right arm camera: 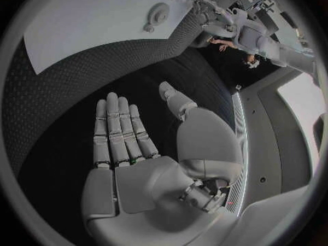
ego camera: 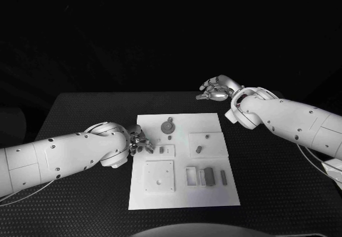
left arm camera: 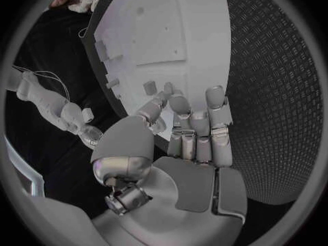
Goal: Assemble the parts on the task board
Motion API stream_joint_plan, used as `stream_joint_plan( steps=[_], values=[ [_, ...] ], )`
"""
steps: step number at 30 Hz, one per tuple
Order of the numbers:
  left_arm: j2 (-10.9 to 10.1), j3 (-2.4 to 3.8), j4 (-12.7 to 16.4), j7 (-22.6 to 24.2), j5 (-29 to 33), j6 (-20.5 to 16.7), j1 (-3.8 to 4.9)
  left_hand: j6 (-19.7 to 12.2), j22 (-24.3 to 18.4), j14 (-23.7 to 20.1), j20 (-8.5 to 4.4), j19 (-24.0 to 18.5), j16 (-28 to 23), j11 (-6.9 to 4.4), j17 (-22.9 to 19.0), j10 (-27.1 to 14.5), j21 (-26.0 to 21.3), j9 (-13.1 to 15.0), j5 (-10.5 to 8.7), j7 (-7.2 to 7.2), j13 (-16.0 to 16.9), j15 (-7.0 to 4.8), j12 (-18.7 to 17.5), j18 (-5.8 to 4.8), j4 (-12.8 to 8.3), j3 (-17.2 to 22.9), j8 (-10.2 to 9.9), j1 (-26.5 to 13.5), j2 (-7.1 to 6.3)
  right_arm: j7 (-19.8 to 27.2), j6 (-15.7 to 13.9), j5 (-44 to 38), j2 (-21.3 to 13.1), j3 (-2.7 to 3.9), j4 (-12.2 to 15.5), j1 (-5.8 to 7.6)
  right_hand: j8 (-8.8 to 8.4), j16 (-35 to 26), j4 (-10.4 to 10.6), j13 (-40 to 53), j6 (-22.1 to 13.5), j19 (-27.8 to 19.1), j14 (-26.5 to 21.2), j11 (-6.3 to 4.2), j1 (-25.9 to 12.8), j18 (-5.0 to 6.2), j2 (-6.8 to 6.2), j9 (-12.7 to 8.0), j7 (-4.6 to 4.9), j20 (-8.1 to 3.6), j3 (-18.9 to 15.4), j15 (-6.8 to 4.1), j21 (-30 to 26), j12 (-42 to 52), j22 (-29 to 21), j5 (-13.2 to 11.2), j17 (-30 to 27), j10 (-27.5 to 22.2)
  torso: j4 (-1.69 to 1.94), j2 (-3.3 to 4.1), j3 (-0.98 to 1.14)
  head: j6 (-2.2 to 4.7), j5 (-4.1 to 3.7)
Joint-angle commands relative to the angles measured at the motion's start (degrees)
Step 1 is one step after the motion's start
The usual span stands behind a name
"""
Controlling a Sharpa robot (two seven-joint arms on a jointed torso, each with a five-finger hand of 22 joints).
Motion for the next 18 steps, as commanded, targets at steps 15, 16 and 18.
stream_joint_plan(
  steps=[15, 16, 18],
  values=[
    [0.13, -0.04, -0.11, -0.16, -0.91, 0.40, -0.10, 0.52, 1.20, 0.88, -0.66, -0.06, 0.07, 0.08, -0.17, 0.17, 0.28, 3.80, -0.13, 0.34, -0.10, -1.31, 0.09, -0.39, 0.02, 0.82, 2.68, -0.60, -1.53, 0.83, 0.66, 0.10, 0.14, 0.01, -0.06, -0.02, 0.46, -0.94, -0.02, -0.74, -0.52, -0.80, 0.25, -0.04, 0.37, -0.83, 0.18, -0.20, 2.46, 0.18, -0.22, 0.18, -0.78, -0.44, 0.00, 0.03, 0.00, 0.69, -0.02, 0.01, 0.00, 0.02, -0.01],
    [0.14, -0.04, -0.09, -0.14, -0.91, 0.41, -0.10, 0.52, 1.19, 0.88, -0.66, -0.05, 0.06, 0.08, -0.18, 0.17, 0.28, 3.83, -0.15, 0.34, -0.10, -1.32, 0.09, -0.39, 0.14, 0.74, 2.69, -0.74, -1.83, 0.83, 0.65, 0.10, 0.14, 0.01, -0.07, -0.02, 0.46, -0.98, -0.02, -0.78, -0.53, -0.83, 0.24, -0.04, 0.38, -0.83, 0.17, -0.21, 2.46, 0.18, -0.23, 0.19, -0.81, -0.45, 0.00, 0.03, 0.00, 0.69, -0.02, 0.01, 0.00, 0.02, -0.01],
    [0.16, -0.04, -0.10, -0.10, -0.91, 0.43, -0.10, 0.50, 1.18, 0.89, -0.68, -0.03, 0.05, 0.08, -0.19, 0.17, 0.28, 3.86, -0.16, 0.34, -0.09, -1.32, 0.09, -0.38, 0.38, 0.65, 2.69, -0.94, -2.20, 0.84, 0.66, 0.11, 0.14, 0.01, -0.07, -0.02, 0.48, -1.09, -0.01, -0.87, -0.54, -0.90, 0.20, -0.04, 0.40, -0.85, 0.16, -0.23, 2.47, 0.20, -0.24, 0.23, -0.89, -0.47, 0.01, 0.03, 0.01, 0.73, -0.03, 0.00, 0.00, 0.02, 0.00]
  ],
)
